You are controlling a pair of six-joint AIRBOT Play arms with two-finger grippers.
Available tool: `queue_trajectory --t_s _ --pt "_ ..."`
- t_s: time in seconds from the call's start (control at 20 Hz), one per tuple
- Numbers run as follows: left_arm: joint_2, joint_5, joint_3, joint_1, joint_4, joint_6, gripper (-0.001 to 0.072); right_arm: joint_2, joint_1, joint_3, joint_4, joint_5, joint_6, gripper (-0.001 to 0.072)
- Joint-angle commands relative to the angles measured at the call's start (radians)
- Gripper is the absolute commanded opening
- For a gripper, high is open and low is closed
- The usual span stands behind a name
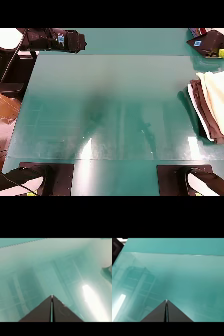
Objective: Fold the shirts.
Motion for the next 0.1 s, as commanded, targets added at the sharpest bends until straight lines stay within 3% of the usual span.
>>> queue_trajectory --t_s 0.0,0.05 --pt "0.0 0.001 0.001 0.0 0.0 0.0 0.0024 -0.005 0.032 0.001 0.003 -0.014 -0.003 0.0019" --pt "0.0 0.001 0.001 0.0 0.0 0.0 0.0024 -0.005 0.032 0.001 0.003 -0.014 -0.003 0.0019"
